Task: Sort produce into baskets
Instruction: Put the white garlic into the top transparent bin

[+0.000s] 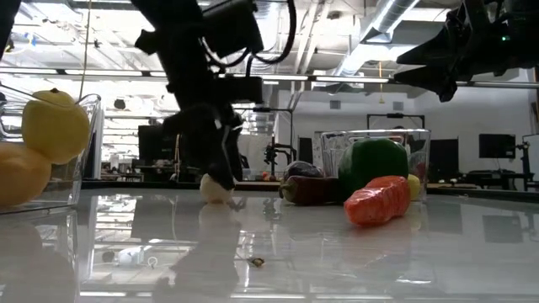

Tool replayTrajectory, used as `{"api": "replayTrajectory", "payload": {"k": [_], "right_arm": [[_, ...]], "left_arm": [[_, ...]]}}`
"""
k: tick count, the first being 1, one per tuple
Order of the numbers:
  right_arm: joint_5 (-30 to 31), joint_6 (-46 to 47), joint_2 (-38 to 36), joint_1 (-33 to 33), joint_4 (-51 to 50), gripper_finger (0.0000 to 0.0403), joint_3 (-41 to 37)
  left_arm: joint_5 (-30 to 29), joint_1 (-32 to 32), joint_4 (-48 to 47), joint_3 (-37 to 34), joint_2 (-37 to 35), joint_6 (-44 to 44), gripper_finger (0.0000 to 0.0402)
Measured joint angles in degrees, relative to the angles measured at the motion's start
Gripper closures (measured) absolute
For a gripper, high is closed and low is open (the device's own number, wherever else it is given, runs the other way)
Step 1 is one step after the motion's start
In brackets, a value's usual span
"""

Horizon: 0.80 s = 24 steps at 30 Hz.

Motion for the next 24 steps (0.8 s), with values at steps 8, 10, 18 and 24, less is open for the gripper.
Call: {"api": "replayTrajectory", "payload": {"k": [8,10,18,24], "right_arm": [[-0.02,-0.04,-0.02,0.00,0.24,0.0147,0.00],[0.00,-0.04,-0.02,0.00,0.21,0.0147,0.00],[-0.02,-0.04,-0.02,0.00,0.17,0.0147,0.00],[-0.02,-0.04,-0.02,0.00,0.33,0.0147,0.00]], "left_arm": [[1.43,-0.04,2.99,-2.25,0.00,0.43,0.0147],[1.41,-0.03,3.09,-2.25,0.00,0.43,0.0169],[1.22,0.09,2.27,-2.25,0.00,0.64,0.0256],[1.94,1.49,2.92,-2.25,0.00,0.53,0.0287]]}}
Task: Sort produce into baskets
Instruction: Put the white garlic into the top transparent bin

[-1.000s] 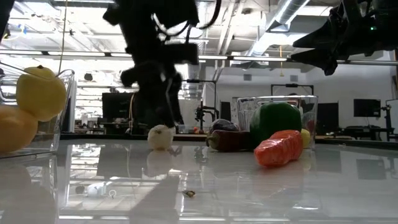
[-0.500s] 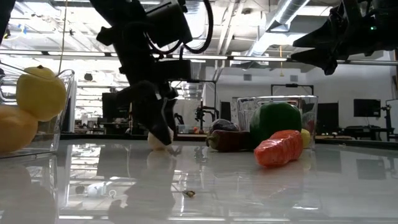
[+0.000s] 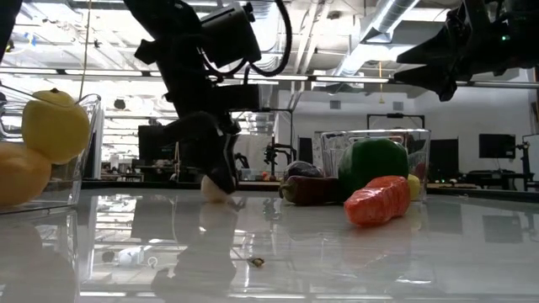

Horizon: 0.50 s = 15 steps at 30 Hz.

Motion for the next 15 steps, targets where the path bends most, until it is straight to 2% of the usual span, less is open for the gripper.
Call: {"api": "replayTrajectory", "payload": {"k": [7,12,15], "right_arm": [[0.00,0.14,0.00,0.02,0.24,0.0147,0.00],[0.00,0.00,0.02,0.00,0.78,0.0147,0.00],[0.00,0.00,0.00,0.00,0.94,0.0147,0.00]], "left_arm": [[0.77,0.35,0.78,5.38,-0.98,2.17,0.0290],[-5.62,0.76,3.49,12.00,-1.38,6.76,0.0291],[-7.30,1.60,11.91,12.85,-1.42,8.97,0.0291]]}}
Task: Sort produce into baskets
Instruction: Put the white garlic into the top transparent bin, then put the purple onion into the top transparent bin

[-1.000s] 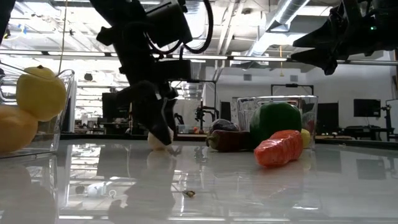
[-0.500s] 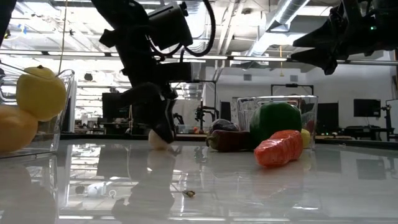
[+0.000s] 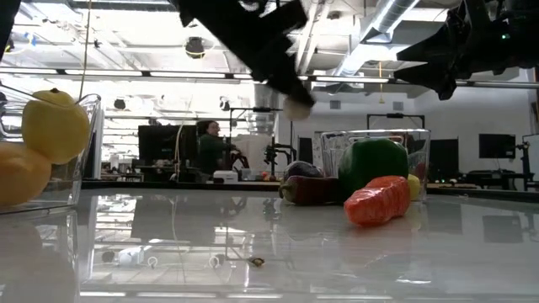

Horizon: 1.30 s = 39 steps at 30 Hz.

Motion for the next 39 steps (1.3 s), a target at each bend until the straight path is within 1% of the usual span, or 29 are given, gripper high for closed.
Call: {"api": "replayTrajectory", "payload": {"k": [4,6,8,12,15,19,21,24,26,27,31,33,35,39], "right_arm": [[0.00,0.01,0.02,0.00,0.02,0.0147,0.00],[0.02,-0.01,0.02,0.00,0.02,0.0147,0.00],[0.01,-0.02,0.02,0.00,0.02,0.0147,0.00],[0.01,-0.24,0.02,0.00,0.35,0.0147,0.00],[0.02,-0.22,0.02,0.00,0.32,0.0147,0.00],[0.00,-0.22,0.05,0.00,0.28,0.0147,0.00],[0.00,-0.22,0.31,0.00,0.28,0.0147,0.00],[0.02,-0.21,0.37,0.00,0.19,0.0147,0.00],[0.00,-0.20,0.38,0.01,0.01,0.0147,0.00],[0.01,-0.20,0.39,0.04,-0.09,0.0147,0.00],[0.02,-0.20,0.39,0.02,-0.49,0.0147,0.00],[0.01,-0.20,0.39,0.02,-0.68,0.0147,0.00],[0.02,-0.17,0.39,0.02,-0.63,0.0147,0.00],[0.02,-0.16,0.39,0.02,-0.56,0.0147,0.00]], "left_arm": [[0.84,1.79,11.23,0.00,0.42,1.65,0.0291],[1.02,2.83,14.61,0.00,0.71,2.26,0.0291],[2.49,3.84,19.60,0.00,1.85,3.18,0.0291],[6.24,5.50,25.98,-0.01,3.93,3.67,0.0285],[9.28,6.45,25.36,-0.07,4.68,1.30,0.0257],[10.54,7.24,25.14,-0.15,6.32,-2.49,0.0191],[11.19,7.31,27.32,-0.02,7.13,-2.99,0.0157],[11.40,7.24,26.22,0.00,7.21,-3.12,0.0116],[11.35,7.21,24.03,0.00,6.82,-3.10,0.0101],[11.14,7.23,21.46,-0.04,6.16,-3.11,0.0097],[10.06,7.25,12.66,-0.01,3.66,-4.40,0.0099],[9.23,7.25,7.16,0.04,3.53,-6.92,0.0106],[9.81,7.23,1.58,-0.13,3.78,-10.50,0.0112],[9.64,7.23,0.52,-2.89,4.42,-15.61,0.0117]]}}
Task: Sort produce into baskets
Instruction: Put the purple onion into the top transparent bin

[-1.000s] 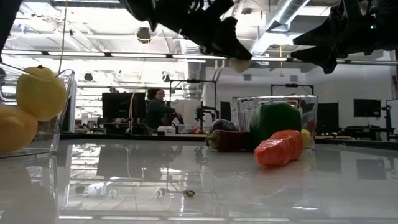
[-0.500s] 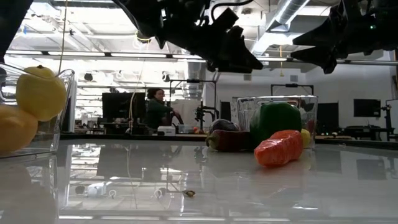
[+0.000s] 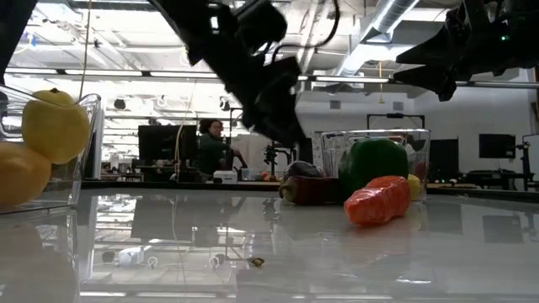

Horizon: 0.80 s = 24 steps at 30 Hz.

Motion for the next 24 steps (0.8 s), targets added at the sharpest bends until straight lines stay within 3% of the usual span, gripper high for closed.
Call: {"api": "replayTrajectory", "payload": {"k": [7,14,19,24], "right_arm": [[0.00,0.14,0.00,0.00,0.73,0.0147,0.00],[0.00,0.11,0.10,0.00,0.73,0.0147,0.00],[0.00,0.01,0.37,-0.02,0.51,0.0147,0.00],[0.00,0.00,0.37,0.02,0.55,0.0147,0.00]], "left_arm": [[-0.40,-0.35,11.94,-4.62,1.56,-1.02,0.0084],[-0.64,-0.44,13.82,-4.70,5.73,0.34,0.0036],[-0.33,-0.66,13.07,-4.68,7.66,1.12,0.0039],[-0.40,-0.66,12.94,-4.70,8.17,1.14,0.0076]]}}
